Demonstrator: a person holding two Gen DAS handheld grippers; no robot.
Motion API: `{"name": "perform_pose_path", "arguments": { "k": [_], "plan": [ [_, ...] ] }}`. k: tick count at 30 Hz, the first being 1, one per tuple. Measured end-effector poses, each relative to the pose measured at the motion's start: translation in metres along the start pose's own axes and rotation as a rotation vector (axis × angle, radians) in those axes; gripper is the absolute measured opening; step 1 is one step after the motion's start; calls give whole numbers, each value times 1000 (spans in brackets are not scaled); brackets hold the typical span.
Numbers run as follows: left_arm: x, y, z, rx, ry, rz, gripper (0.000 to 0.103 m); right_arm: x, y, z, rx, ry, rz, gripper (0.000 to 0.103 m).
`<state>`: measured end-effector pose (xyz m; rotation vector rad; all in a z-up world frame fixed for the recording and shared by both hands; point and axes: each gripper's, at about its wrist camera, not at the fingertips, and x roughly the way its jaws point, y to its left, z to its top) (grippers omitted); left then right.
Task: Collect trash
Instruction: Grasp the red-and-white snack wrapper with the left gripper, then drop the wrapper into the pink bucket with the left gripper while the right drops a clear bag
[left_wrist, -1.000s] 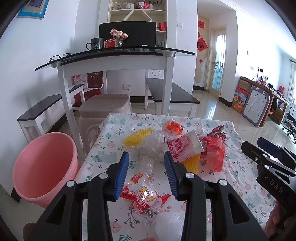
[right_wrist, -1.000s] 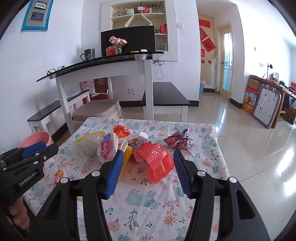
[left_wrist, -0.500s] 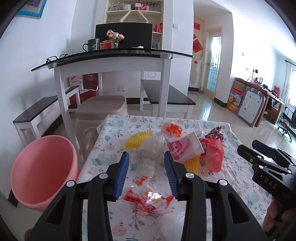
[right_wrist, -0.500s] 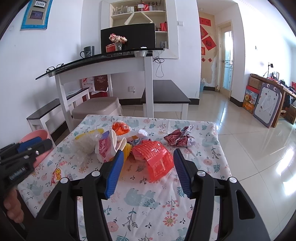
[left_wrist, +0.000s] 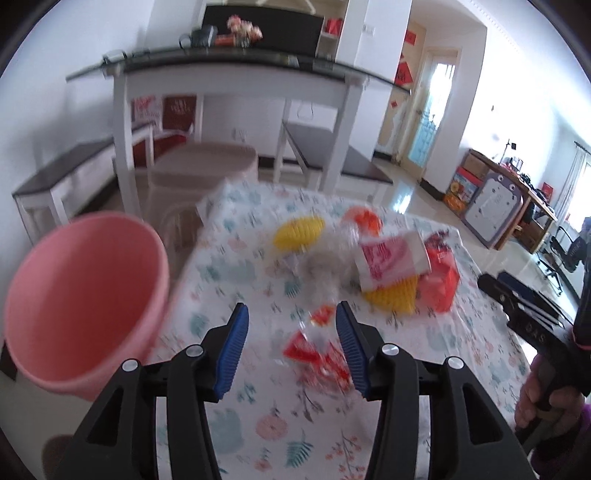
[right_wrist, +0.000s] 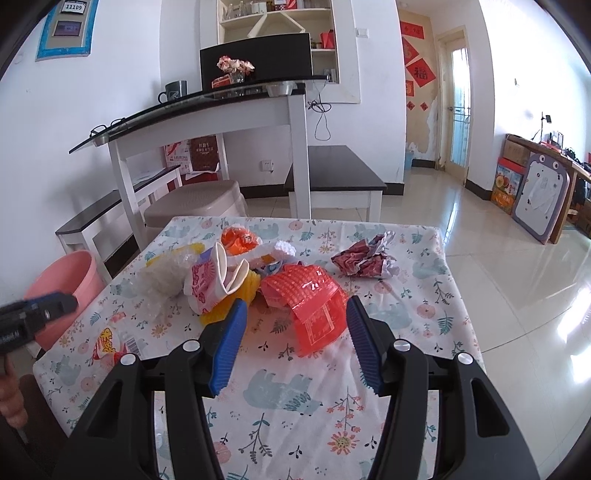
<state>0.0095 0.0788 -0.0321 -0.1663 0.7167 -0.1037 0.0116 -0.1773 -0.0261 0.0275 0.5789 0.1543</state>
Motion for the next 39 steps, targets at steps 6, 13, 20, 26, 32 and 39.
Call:
{"name": "perform_pose_path", "arguments": {
  "k": [6,13,20,26,32,39],
  "plan": [
    [23,-6,-11,-45,107,-60,50,5,-6,2,0,14,8,56],
    [44,-15,-22,-69,195,-79,50,9,-20,3,31,24,5,56],
    [37,-19,-19,-31,151,-65,20,10,-11,4,4,28,59,56],
    [22,-15,-10,-29,104,-65,15,15,17,15,-69,22,164,56],
    [11,-4,-8,-53,81,-45,13,36,42,33,-129,32,225,55],
    [-2,11,-9,-74,49,-30,13,71,49,30,-105,145,238,13]
  ]
}}
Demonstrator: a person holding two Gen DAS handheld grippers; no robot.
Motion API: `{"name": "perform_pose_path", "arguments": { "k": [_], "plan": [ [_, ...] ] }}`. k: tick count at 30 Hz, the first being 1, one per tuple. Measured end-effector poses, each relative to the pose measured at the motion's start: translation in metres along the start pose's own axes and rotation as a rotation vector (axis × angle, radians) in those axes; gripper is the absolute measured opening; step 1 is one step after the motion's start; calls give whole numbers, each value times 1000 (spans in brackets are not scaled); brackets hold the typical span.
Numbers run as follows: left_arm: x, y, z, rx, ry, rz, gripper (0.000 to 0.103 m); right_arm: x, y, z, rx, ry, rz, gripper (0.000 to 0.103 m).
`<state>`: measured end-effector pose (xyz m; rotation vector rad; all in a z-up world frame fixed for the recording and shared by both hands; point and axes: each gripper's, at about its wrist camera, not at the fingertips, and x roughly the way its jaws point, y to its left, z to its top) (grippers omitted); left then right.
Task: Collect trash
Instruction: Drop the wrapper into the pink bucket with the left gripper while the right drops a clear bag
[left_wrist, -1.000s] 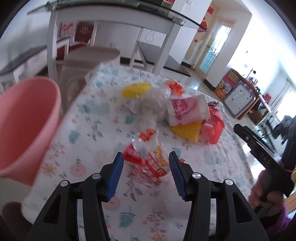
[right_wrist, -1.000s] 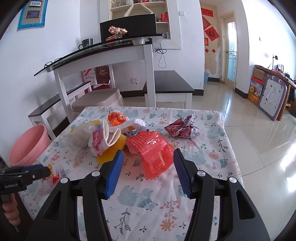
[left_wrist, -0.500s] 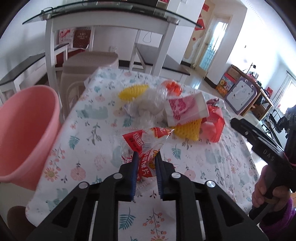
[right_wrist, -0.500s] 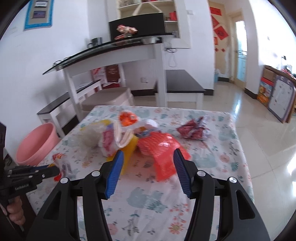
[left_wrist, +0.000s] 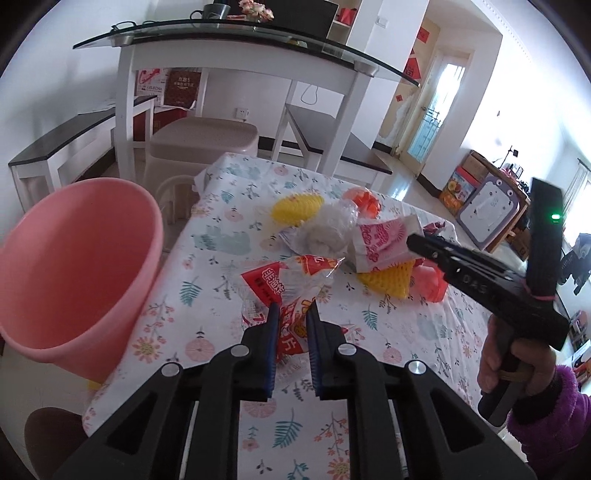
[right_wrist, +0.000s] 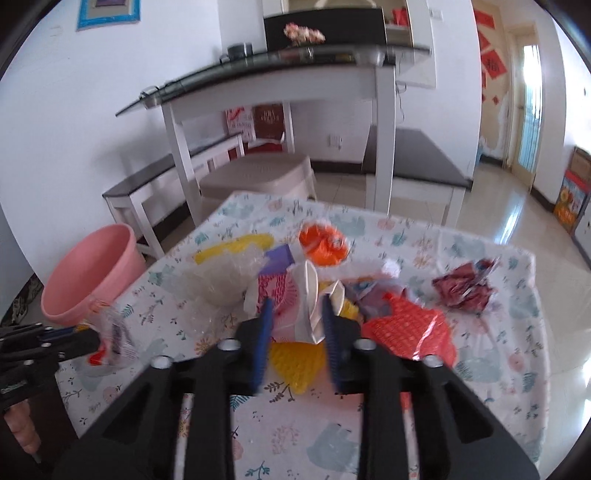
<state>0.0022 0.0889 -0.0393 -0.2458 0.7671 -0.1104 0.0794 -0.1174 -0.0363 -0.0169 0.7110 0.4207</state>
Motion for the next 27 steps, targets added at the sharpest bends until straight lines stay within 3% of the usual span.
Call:
{"name": "perform_pose_path", "arguments": {
  "k": [5,12,18,23,27],
  "plan": [
    [-7,6,-1,-3,-21,3,12,-13,6,-4,0,-18,19,8],
    [-24,17,3,-30,-86,5,12,-60,29,6,-43,-132,10,8],
    [-50,37,11,-52,-186,92,12,-78,69,31,-104,-205,86,8],
    [-72,65,13,-82,-248,211,12,-63,117,42,-177,-190,181,8],
    [-77,93,11,-125,-244,287,12,-41,164,46,-234,-147,264,8]
  ]
}}
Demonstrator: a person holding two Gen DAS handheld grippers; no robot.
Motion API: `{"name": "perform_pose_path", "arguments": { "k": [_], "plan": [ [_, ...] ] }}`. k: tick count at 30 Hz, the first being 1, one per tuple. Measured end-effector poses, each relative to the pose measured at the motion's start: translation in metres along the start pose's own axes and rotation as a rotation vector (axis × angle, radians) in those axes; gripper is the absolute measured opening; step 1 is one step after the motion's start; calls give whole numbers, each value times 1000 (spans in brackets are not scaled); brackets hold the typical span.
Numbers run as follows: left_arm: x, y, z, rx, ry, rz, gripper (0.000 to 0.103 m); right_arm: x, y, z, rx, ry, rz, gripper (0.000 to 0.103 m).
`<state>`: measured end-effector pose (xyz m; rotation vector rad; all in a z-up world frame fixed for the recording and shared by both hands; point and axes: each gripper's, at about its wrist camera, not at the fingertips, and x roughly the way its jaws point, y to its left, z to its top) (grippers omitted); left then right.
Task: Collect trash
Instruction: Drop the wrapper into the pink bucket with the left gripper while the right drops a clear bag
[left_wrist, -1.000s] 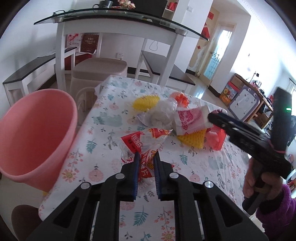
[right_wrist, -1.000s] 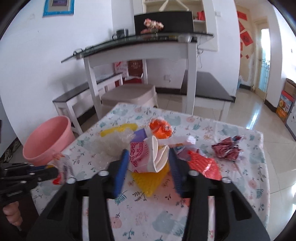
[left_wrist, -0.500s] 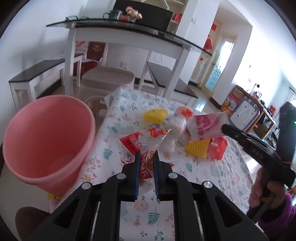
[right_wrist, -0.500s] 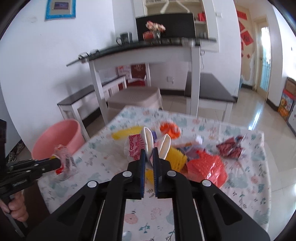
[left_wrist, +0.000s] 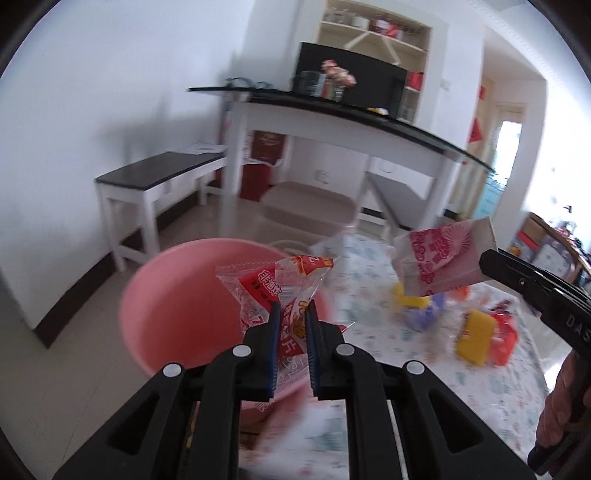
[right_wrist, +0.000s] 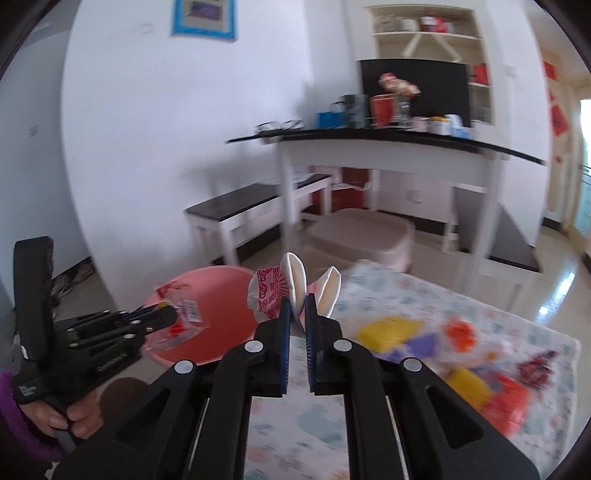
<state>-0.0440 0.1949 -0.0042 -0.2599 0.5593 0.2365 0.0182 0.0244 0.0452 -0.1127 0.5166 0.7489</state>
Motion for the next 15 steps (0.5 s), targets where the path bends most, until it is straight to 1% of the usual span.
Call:
{"name": "perform_pose_path", "arguments": {
  "k": [3,6,8,10,15],
  "plan": [
    [6,18,-2,-21,26,39,12,27,24,2,-23,43,52,8],
    [17,32,-4,-33,58,83,12,52,43,-1,-43,92,76,8],
    [24,43,-7,-49,87,108,12,67,53,-4,-56,131,82,8],
    [32,52,-9,-61,107,127,12,74,61,-9,-74,156,77,8],
    [43,51,-10,-38,125,144,12,93,74,-20,-98,224,78,8]
  ]
}}
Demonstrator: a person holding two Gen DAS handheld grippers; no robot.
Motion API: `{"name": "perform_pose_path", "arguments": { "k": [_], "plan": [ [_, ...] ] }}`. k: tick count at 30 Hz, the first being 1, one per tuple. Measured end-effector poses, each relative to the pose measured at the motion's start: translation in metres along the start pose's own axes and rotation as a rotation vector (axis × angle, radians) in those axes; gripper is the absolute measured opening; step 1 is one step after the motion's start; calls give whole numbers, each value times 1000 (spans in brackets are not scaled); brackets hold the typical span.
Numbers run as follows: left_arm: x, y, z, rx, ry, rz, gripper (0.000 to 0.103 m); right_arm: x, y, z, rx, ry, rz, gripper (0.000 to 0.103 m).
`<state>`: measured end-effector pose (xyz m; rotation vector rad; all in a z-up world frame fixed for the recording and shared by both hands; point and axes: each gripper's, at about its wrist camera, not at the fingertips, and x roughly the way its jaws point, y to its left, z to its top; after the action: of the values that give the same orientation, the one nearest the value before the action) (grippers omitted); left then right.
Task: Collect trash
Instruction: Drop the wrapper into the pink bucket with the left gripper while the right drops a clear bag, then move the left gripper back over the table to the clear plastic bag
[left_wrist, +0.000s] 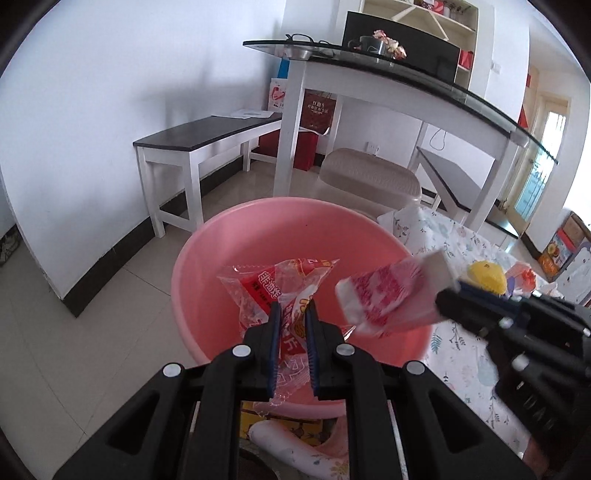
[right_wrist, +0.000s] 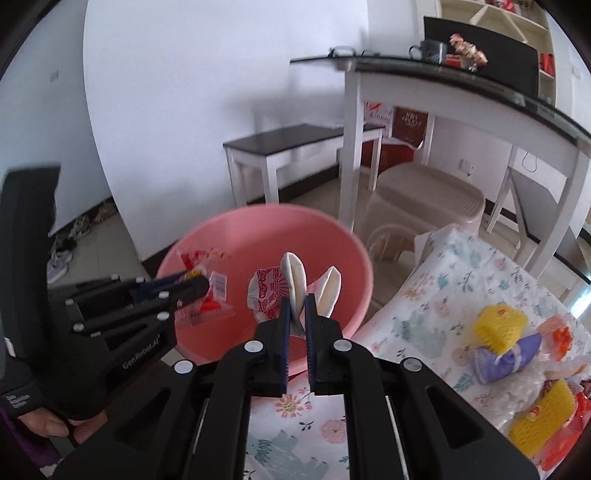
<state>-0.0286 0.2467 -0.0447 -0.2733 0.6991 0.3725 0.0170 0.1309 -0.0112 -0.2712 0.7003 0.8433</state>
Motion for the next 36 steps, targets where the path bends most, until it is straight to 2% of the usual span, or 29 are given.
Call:
{"name": "perform_pose_path", "arguments": {
  "k": [9,13,16,17,21,26,36],
  "plan": [
    [19,-14,-1,23,45,-24,14,14,1,-9,-9,48,13,8],
    [23,-14,-4,22,54,-29,22,20,-2,-11,-1,75,34,8],
    [22,-14,-4,20,48,-26,40,22,-3,-12,13,88,61,8],
    [20,-14,-3,20,42,-26,41,22,-3,-12,15,89,66,8],
    [15,-13,-3,18,28,-23,42,20,-4,-12,16,82,79,10],
    [8,-9,-2,0,17,-18,43,14,-8,-12,29,68,87,22],
    [-23,-27,1,26,-41,-66,43,-22,-16,-18,35,-10,33,23]
  ]
}}
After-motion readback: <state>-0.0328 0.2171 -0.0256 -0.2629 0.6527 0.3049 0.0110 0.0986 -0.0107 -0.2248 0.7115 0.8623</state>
